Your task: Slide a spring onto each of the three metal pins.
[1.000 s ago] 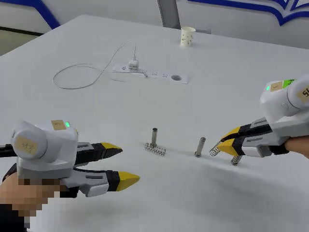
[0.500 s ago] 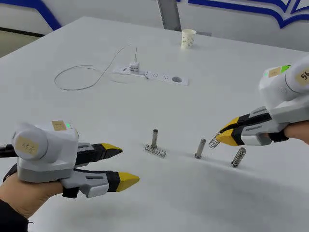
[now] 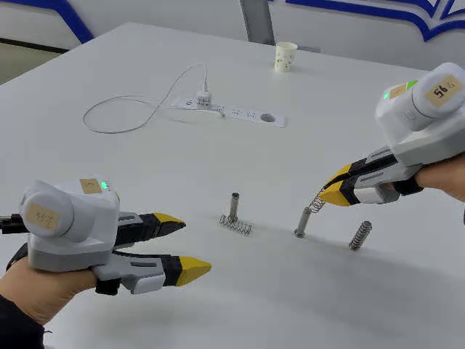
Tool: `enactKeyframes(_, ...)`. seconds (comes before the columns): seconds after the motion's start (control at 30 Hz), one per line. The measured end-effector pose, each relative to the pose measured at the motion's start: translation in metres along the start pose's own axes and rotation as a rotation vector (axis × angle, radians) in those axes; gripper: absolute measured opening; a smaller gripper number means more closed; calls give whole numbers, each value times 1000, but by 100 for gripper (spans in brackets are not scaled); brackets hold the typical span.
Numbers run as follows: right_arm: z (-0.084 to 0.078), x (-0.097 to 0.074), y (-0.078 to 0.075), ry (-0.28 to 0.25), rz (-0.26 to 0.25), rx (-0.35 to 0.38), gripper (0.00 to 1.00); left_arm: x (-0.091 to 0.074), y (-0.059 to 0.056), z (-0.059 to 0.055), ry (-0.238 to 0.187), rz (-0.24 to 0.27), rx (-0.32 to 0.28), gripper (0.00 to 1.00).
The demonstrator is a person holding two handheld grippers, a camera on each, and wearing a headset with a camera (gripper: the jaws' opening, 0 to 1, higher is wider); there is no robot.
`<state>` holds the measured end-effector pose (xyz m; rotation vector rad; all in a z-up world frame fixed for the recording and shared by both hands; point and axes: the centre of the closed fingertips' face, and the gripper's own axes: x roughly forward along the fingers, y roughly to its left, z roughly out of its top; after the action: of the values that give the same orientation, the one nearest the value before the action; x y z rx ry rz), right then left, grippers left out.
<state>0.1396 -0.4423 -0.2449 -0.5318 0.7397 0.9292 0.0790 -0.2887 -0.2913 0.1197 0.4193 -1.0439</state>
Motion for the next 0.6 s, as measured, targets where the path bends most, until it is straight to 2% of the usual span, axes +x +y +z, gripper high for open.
enactKeyframes(0.6,-2,13,-3,47,30,0,12,0,2,0,-3,4,-8,50)
